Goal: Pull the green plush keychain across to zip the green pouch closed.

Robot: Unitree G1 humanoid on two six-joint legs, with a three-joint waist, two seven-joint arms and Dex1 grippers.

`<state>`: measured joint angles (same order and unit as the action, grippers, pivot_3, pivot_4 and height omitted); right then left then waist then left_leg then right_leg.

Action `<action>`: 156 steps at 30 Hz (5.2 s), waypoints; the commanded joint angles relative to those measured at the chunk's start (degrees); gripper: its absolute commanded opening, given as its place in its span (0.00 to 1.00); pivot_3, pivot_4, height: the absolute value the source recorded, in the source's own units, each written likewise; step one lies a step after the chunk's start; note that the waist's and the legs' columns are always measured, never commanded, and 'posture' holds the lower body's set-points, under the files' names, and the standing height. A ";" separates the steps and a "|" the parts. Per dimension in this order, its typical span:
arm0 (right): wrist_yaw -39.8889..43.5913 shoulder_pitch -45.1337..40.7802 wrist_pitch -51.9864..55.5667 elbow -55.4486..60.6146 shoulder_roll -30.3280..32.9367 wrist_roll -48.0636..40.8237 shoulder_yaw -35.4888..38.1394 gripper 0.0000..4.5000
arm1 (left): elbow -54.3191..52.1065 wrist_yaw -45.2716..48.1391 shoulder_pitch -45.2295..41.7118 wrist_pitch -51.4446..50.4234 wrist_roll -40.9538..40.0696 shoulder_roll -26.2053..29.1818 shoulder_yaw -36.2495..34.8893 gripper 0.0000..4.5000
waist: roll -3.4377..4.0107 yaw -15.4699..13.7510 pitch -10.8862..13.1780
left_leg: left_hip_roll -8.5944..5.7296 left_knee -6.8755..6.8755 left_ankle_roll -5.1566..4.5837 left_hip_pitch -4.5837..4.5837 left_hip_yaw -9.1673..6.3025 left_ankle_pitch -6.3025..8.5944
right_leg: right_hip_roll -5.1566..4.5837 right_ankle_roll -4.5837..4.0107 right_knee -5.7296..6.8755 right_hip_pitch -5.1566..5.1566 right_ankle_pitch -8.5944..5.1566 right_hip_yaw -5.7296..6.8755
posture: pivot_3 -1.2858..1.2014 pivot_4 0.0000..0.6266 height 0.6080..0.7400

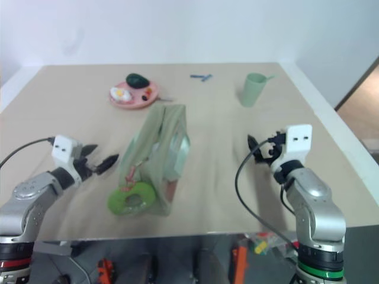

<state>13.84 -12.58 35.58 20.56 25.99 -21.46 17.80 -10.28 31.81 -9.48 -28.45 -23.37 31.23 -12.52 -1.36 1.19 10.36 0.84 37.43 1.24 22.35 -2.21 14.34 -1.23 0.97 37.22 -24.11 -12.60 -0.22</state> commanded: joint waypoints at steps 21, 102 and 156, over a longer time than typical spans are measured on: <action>10.59 -3.87 -2.62 -4.34 3.61 -2.29 -0.72 1.00 | 1.62 1.70 -7.28 -0.40 -7.48 2.04 -7.09 1.00 | -0.06 0.00 0.02 | 0.00 0.09 -0.01 -0.10 0.54 -0.01 | 0.05 0.19 0.00 -0.08 0.21 -0.59 | 0.52 0.24 1.00; 58.56 -50.08 -35.44 -52.21 11.07 15.24 -18.47 0.00 | -12.35 8.66 -16.06 -12.13 -26.73 11.17 -1.52 1.00 | -0.14 1.20 0.23 | 0.72 0.07 0.35 0.01 0.91 -0.22 | 0.80 -0.65 0.07 -0.54 0.85 -0.92 | 0.52 0.24 1.00; 37.07 -22.61 -12.74 -18.37 16.92 4.93 -12.62 0.69 | -13.91 24.54 -21.86 -11.23 -24.65 9.95 8.31 1.00 | -0.27 0.97 0.24 | 0.74 0.28 0.33 0.06 1.30 -0.32 | 1.09 -0.28 0.47 -0.92 0.78 -1.52 | 0.52 0.24 1.00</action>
<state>50.21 -32.69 24.73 2.77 43.36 -16.50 5.25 -23.56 56.67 -30.00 -40.36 -47.82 41.23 -3.28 -1.63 2.16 10.60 1.58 37.71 1.58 22.41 -0.90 14.02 -0.14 0.70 37.68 -25.03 -11.82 -1.75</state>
